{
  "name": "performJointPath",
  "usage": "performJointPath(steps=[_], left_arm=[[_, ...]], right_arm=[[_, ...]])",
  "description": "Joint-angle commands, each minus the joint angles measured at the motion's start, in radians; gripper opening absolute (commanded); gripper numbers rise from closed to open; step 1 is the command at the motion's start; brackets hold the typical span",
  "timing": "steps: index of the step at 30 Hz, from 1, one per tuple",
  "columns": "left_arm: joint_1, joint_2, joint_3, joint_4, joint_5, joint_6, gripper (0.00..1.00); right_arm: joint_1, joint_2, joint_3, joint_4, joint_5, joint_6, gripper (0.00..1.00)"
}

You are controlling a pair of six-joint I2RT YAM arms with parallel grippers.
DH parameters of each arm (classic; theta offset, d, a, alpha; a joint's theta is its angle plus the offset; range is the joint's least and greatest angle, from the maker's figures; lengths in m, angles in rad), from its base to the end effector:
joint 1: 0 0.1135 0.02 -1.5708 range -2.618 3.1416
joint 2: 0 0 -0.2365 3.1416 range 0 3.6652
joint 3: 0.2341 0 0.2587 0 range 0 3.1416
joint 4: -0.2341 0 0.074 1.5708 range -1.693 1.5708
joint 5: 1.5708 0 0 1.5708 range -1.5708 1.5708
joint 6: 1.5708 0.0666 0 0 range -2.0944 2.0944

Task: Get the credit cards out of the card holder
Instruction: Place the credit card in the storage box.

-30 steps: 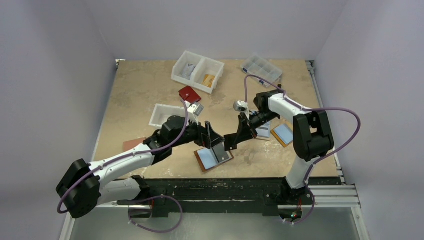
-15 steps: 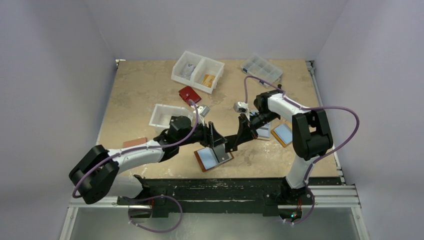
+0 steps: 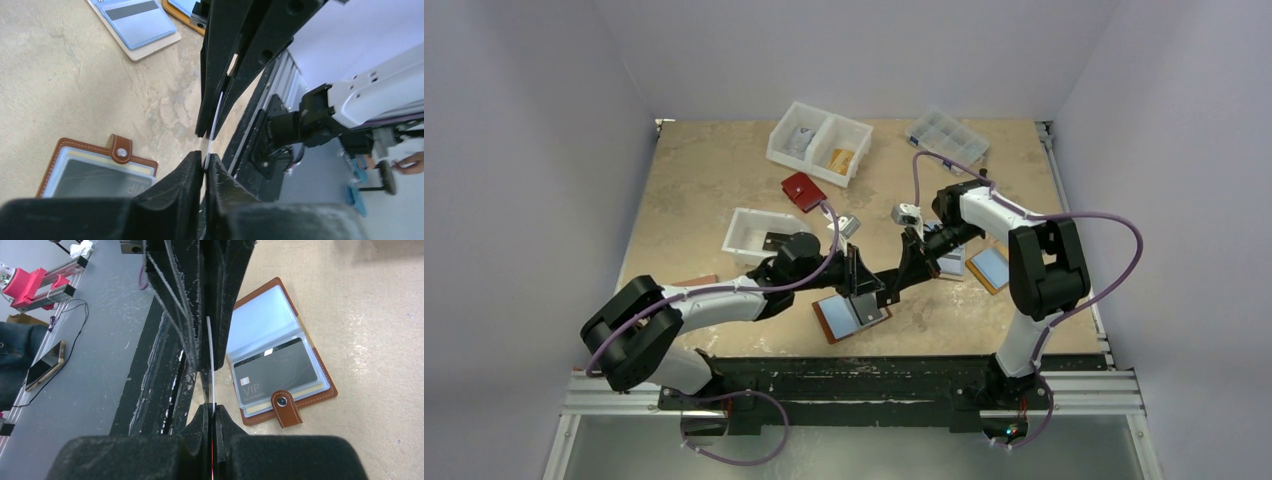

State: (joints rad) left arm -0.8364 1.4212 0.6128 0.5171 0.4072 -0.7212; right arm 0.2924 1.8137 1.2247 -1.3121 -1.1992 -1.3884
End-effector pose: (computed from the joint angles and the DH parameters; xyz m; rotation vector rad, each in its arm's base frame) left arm 0.2025 -0.2637 0.1680 0.4395 2.0614 -1.3951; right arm 0.2575 0.1423 0.1603 -1.5441 1.7361 1.5473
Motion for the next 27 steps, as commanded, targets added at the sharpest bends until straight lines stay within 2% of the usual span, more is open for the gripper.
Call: performJointPath(steps=[1, 2, 8, 10, 12, 19, 27], left_arm=[[-0.019, 0.011, 0.035, 0.092, 0.007, 0.003, 0.0], [-0.019, 0.014, 0.032, 0.106, 0.013, -0.005, 0.0], [-0.017, -0.049, -0.01, 0.074, -0.061, -0.034, 0.0], [-0.008, -0.089, -0.042, 0.068, -0.081, -0.053, 0.0], [0.002, -0.133, -0.07, 0.043, -0.102, -0.069, 0.0], [0.036, -0.38, -0.123, -0.202, -0.222, -0.091, 0.0], [0.1, -0.621, -0.018, -0.686, -0.557, -0.188, 0.0]], right_arm=[[0.0, -0.014, 0.016, 0.003, -0.039, -0.005, 0.0], [0.0, -0.019, 0.013, 0.006, -0.041, -0.003, 0.0], [-0.001, -0.055, -0.003, 0.057, -0.058, 0.044, 0.43], [-0.002, -0.069, -0.008, 0.075, -0.049, 0.058, 0.54], [-0.007, -0.087, -0.011, 0.093, -0.034, 0.076, 0.6], [-0.064, -0.119, -0.023, 0.126, -0.016, 0.106, 0.66], [-0.08, -0.126, -0.03, 0.131, -0.014, 0.099, 0.66]])
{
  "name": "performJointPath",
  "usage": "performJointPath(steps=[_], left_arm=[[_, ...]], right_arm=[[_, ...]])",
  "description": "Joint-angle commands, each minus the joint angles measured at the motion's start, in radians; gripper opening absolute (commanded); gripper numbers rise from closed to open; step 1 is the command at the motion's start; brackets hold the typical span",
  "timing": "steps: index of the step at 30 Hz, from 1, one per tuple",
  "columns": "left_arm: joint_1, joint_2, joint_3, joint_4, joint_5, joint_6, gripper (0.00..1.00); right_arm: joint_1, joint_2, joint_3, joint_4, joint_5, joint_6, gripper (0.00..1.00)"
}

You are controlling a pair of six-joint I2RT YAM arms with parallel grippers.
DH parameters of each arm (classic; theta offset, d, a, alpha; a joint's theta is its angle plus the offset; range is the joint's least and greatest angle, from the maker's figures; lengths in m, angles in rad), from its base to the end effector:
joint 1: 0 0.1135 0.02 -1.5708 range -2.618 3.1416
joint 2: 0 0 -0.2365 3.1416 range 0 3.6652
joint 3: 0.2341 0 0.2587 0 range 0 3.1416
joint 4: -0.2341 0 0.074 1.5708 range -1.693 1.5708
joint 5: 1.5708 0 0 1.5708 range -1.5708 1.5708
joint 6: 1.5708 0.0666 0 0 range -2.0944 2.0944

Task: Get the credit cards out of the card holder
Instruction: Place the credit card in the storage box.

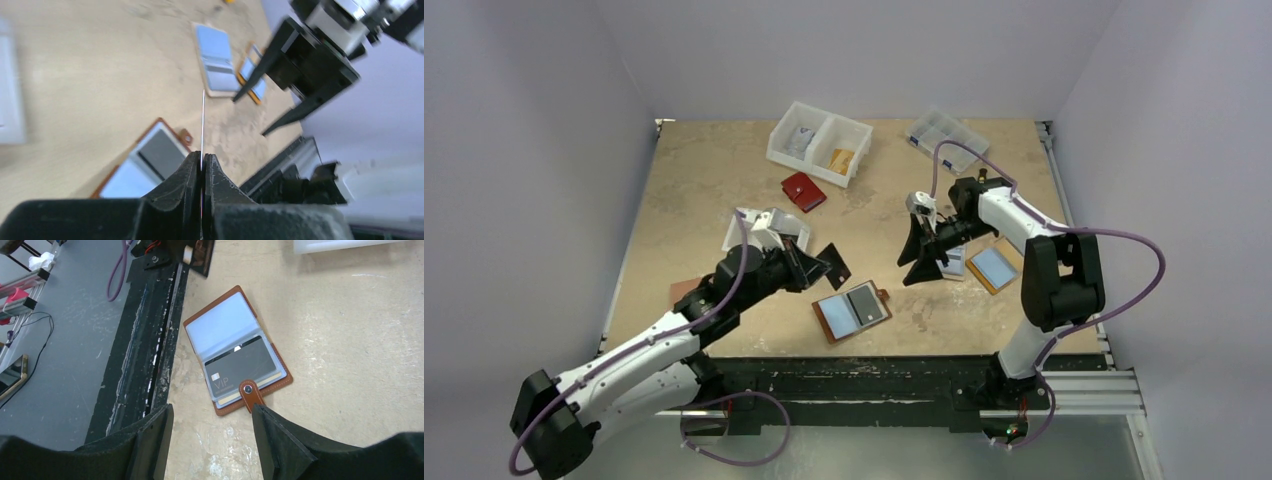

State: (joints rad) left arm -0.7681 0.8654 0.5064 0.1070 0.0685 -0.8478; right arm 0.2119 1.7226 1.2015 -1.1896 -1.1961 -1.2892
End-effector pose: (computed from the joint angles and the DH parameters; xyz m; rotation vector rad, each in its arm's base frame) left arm 0.1834 -0.1835 0.2263 -0.0265 1.9955 -1.1651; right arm 0.2706 0.1216 0.1766 -1.4612 1.7249 1.4017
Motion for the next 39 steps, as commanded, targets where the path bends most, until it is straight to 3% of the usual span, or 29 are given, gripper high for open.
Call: performJointPath(steps=[1, 9, 20, 30, 34, 37, 39], left_arm=[[0.043, -0.075, 0.109, -0.316, -0.254, -0.071, 0.0], [0.184, 0.023, 0.266, -0.471, -0.341, -0.058, 0.0], [0.473, 0.228, 0.303, -0.352, -0.206, -0.014, 0.0], [0.536, 0.418, 0.325, -0.271, -0.147, -0.056, 0.0], [0.536, 0.493, 0.471, -0.508, -0.227, -0.088, 0.48], [0.536, 0.443, 0.526, -0.584, -0.283, -0.111, 0.73], [0.536, 0.376, 0.552, -0.596, -0.319, -0.101, 0.8]], right_arm=[[0.001, -0.035, -0.007, 0.008, -0.018, -0.002, 0.66], [-0.001, -0.05, -0.02, 0.022, -0.02, 0.002, 0.66], [-0.009, -0.087, -0.045, 0.066, -0.008, 0.043, 0.67], [-0.023, -0.083, -0.045, 0.065, -0.005, 0.042, 0.67], [-0.028, -0.081, -0.045, 0.062, -0.005, 0.041, 0.67], [-0.028, -0.073, -0.043, 0.056, -0.005, 0.033, 0.67], [-0.03, -0.063, -0.037, 0.04, -0.005, 0.017, 0.66]])
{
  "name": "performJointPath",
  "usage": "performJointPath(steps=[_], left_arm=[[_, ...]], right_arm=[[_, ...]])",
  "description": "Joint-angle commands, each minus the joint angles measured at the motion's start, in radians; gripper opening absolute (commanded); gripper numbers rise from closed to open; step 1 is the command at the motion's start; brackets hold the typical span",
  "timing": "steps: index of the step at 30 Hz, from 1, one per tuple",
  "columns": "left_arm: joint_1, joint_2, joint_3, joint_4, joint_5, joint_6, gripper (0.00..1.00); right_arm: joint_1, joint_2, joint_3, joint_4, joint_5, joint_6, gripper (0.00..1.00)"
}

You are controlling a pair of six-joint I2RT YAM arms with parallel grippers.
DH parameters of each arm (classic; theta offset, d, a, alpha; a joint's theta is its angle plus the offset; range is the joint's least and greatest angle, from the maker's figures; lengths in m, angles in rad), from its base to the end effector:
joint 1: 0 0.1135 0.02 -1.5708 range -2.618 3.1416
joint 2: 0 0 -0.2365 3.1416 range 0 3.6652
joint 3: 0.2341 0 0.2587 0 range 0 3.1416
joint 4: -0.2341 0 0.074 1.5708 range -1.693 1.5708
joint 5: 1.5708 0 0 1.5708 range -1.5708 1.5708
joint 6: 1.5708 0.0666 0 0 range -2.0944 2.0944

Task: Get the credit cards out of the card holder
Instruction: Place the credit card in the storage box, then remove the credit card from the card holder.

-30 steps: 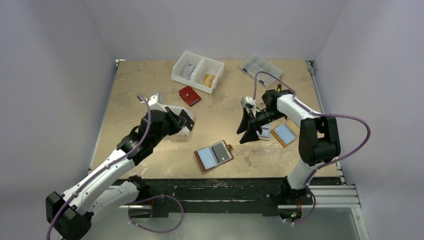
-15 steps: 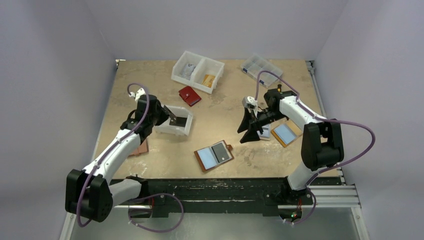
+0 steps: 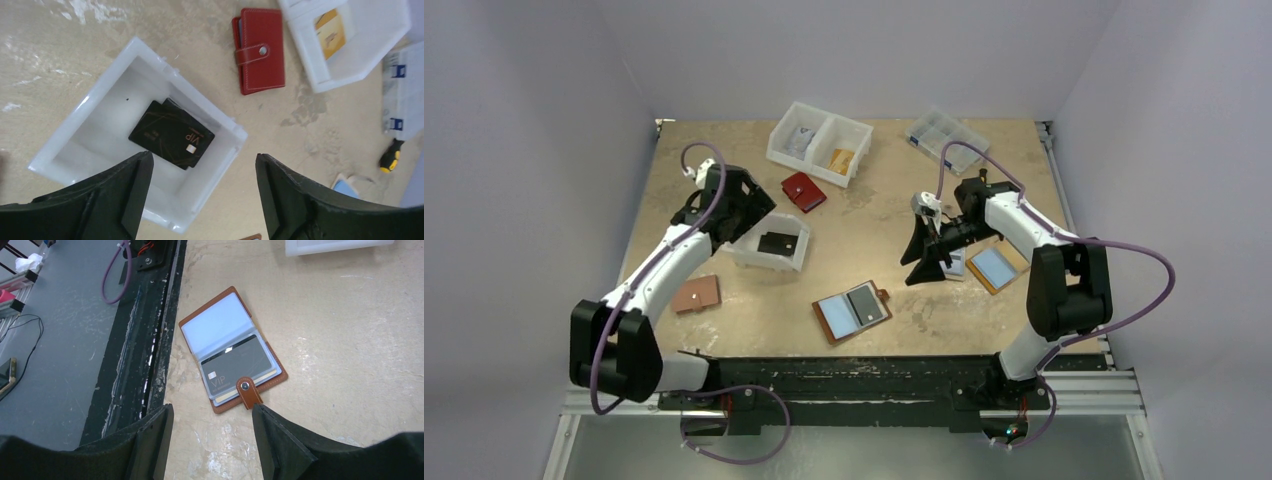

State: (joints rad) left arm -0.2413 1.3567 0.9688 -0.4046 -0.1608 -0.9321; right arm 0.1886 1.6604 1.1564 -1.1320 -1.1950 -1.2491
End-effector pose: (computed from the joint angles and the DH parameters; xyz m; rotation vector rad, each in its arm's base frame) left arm 0.3167 -0.0670 0.2055 -0.8805 2.2146 -0.3809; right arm 0.2674 0.1141 0.1818 -1.4357 1.7161 1.3500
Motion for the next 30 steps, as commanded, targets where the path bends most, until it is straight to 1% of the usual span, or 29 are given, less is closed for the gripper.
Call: performJointPath(steps=[1, 4, 6, 9, 12, 15, 18, 22, 26, 30], left_arm=[[0.01, -0.139, 0.105, -0.096, -0.102, -0.004, 0.81], [0.01, -0.206, 0.12, -0.109, -0.071, 0.074, 0.83], [0.01, -0.261, 0.088, -0.071, 0.002, 0.144, 0.86], [0.01, -0.355, 0.012, -0.011, 0.127, 0.175, 0.9], [0.01, -0.441, -0.052, 0.01, 0.223, 0.155, 0.94], [0.01, -0.532, -0.108, 0.004, 0.257, 0.127, 0.99], [0.01, -0.616, -0.152, -0.032, 0.241, 0.08, 0.99], [0.01, -0.712, -0.228, 0.001, 0.316, 0.041, 0.99], [0.01, -0.76, -0.266, 0.007, 0.397, 0.022, 0.98], [0.01, -0.752, -0.253, -0.034, 0.454, 0.048, 0.96]], right_arm=[[-0.007, 0.005, 0.014, -0.026, -0.006, -0.033, 0.66], [-0.006, 0.016, 0.019, -0.041, -0.003, -0.054, 0.66], [-0.007, 0.01, 0.016, -0.044, -0.003, -0.066, 0.66], [-0.006, -0.001, 0.008, -0.052, 0.002, -0.096, 0.66], [-0.008, -0.018, -0.003, -0.051, 0.017, -0.116, 0.67], [-0.009, -0.046, -0.023, -0.027, 0.029, -0.116, 0.67], [-0.013, -0.08, -0.049, 0.006, 0.046, -0.105, 0.68], [-0.019, -0.128, -0.085, 0.086, 0.075, -0.039, 0.69], [-0.023, -0.157, -0.106, 0.097, 0.095, -0.012, 0.7], [-0.026, -0.196, -0.129, 0.099, 0.116, -0.002, 0.7]])
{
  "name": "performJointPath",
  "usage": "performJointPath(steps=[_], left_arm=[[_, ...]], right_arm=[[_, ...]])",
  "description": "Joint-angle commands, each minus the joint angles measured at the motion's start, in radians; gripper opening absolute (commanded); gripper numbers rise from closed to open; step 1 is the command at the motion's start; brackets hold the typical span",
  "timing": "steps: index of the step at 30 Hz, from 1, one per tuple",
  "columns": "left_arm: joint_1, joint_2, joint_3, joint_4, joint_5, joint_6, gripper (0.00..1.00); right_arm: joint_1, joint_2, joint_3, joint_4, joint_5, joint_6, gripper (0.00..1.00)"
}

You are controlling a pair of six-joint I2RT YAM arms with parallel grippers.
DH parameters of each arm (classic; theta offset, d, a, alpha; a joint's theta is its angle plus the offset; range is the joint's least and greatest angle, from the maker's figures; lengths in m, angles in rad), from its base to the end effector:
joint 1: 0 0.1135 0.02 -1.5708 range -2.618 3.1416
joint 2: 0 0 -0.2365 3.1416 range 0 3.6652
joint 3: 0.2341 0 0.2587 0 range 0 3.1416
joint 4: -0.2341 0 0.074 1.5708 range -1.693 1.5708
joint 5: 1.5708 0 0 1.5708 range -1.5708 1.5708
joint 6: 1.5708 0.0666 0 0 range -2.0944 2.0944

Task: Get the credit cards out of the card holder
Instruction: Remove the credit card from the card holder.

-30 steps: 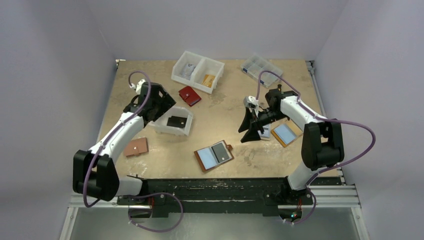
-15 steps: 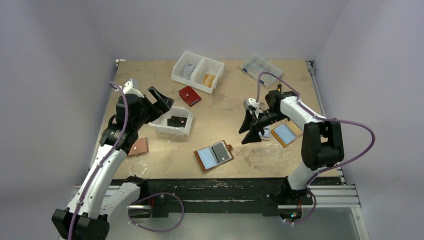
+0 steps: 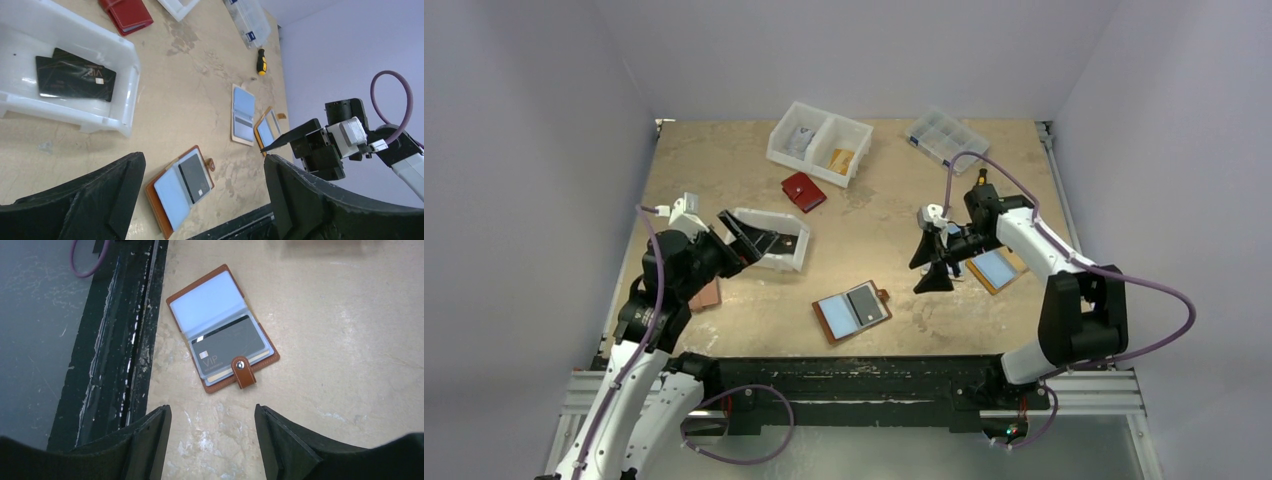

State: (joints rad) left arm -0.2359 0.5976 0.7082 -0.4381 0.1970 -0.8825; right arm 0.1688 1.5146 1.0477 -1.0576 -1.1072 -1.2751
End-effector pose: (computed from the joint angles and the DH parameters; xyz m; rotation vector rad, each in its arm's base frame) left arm 0.1913 -0.0594 0.2892 -0.5014 1.9426 -0.9282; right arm 0.2495 0.1029 0.1863 -1.5214 1.6788 1.1638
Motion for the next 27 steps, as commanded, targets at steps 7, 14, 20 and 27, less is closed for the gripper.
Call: performJointPath(steps=[7, 14, 20, 27], left_arm=[[0.004, 0.03, 0.004, -0.041, 0.169, 0.026, 0.92], [0.004, -0.01, -0.037, -0.048, 0.189, 0.029, 0.92], [0.004, -0.074, -0.085, -0.046, 0.214, 0.012, 0.92], [0.004, -0.131, -0.104, -0.062, 0.224, 0.01, 0.91]], right_arm=[[-0.019, -0.132, -0.062, 0.125, 0.062, 0.12, 0.71], [-0.049, -0.16, -0.09, 0.165, 0.054, 0.145, 0.72], [-0.055, -0.153, -0.093, 0.168, 0.045, 0.148, 0.72], [-0.057, -0.172, -0.111, 0.174, 0.044, 0.145, 0.73]])
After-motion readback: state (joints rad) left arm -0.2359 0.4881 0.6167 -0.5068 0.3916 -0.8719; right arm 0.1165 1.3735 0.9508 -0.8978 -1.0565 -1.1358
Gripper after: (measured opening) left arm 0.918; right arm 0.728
